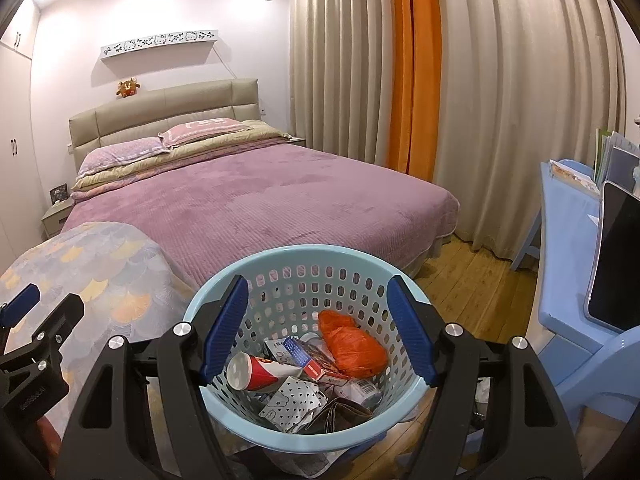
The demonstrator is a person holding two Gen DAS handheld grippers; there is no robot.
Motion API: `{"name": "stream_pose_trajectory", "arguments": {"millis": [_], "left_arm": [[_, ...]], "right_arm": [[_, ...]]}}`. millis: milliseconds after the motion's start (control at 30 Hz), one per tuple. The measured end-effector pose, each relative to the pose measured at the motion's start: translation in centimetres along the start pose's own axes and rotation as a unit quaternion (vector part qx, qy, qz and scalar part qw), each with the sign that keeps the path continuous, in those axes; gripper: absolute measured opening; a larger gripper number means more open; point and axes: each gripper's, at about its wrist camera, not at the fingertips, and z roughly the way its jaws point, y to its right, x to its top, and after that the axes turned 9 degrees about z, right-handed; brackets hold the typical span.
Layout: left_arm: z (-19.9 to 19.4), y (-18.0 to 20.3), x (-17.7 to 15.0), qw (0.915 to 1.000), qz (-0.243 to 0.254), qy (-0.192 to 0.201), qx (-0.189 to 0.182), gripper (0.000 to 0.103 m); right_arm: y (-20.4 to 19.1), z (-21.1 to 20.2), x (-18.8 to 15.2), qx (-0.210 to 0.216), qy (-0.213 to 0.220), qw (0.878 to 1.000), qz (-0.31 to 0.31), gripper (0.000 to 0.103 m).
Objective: Collect trash
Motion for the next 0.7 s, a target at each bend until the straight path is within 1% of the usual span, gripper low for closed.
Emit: {"name": "stream_pose_trajectory", "arguments": {"millis": [700], "left_arm": [[-0.03,-0.1,-0.17,1.0,0.004,-0.003,-0.005,0.093]], "right_arm": [[-0.27,-0.14,-0.19,-0.001,0.003,1.0,-0.002,0.068]]}}
